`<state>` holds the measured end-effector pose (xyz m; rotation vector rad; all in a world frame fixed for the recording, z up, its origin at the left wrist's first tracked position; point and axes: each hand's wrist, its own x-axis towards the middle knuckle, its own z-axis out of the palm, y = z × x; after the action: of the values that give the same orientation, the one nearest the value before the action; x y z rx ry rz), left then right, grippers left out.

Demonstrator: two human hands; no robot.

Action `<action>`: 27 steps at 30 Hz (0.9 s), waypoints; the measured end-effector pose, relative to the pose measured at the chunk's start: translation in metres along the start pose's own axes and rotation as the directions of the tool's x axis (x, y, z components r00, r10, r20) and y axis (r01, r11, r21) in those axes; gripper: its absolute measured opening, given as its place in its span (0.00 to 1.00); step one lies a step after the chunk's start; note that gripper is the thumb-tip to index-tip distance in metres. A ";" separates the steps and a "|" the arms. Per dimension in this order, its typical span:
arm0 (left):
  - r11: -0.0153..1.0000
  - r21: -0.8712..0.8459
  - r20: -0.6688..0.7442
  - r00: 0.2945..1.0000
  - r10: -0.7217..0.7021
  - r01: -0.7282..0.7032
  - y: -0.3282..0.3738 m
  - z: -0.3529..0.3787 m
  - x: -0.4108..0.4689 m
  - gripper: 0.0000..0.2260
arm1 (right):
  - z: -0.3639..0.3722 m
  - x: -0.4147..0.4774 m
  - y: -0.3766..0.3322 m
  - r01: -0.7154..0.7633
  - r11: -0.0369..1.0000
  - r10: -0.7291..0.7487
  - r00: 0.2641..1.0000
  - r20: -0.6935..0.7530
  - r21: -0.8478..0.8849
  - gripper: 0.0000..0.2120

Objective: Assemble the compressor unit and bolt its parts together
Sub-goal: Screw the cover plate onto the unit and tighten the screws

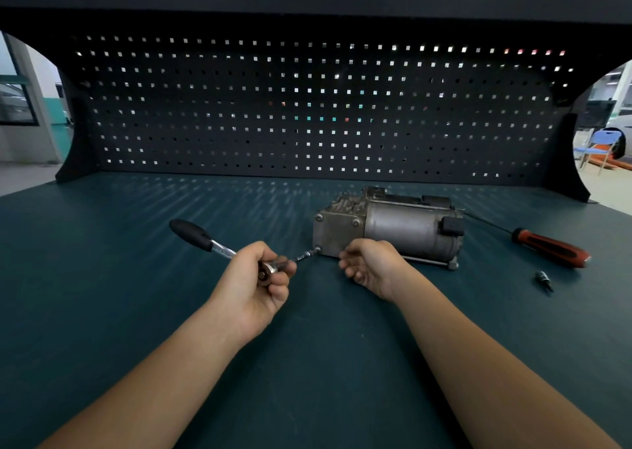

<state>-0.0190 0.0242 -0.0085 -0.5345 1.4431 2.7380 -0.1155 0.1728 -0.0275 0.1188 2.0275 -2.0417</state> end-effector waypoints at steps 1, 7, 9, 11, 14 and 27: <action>0.999 0.052 0.002 1.000 0.015 -0.015 -0.001 0.000 0.000 0.04 | 0.000 0.000 0.000 0.001 1.000 -0.001 1.000 -0.001 -0.006 0.09; 0.501 0.812 0.140 0.933 0.333 -0.300 -0.017 -0.005 0.006 0.07 | 0.002 -0.002 0.001 0.007 1.000 -0.007 1.000 -0.020 -0.027 0.08; 0.281 0.889 0.253 0.899 0.358 -0.362 -0.023 -0.009 0.009 0.08 | 0.001 -0.002 0.002 0.007 1.000 -0.007 1.000 -0.024 -0.017 0.07; 0.141 0.898 0.331 0.853 0.403 -0.416 -0.023 -0.013 0.011 0.08 | 0.001 -0.002 0.002 0.011 1.000 -0.011 1.000 -0.027 -0.007 0.07; -0.298 0.855 0.517 0.741 0.428 -0.424 -0.022 -0.018 0.012 0.08 | 0.001 -0.002 0.002 0.018 1.000 -0.018 0.999 -0.027 0.000 0.06; 0.807 0.555 0.037 0.975 0.219 -0.202 -0.021 -0.004 0.016 0.06 | -0.011 -0.002 0.011 0.418 0.798 -0.559 0.784 -0.271 -0.435 0.07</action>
<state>-0.0298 0.0311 -0.0323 -0.4004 2.3051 2.2531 -0.1121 0.1839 -0.0382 -0.1110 2.9141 -1.9930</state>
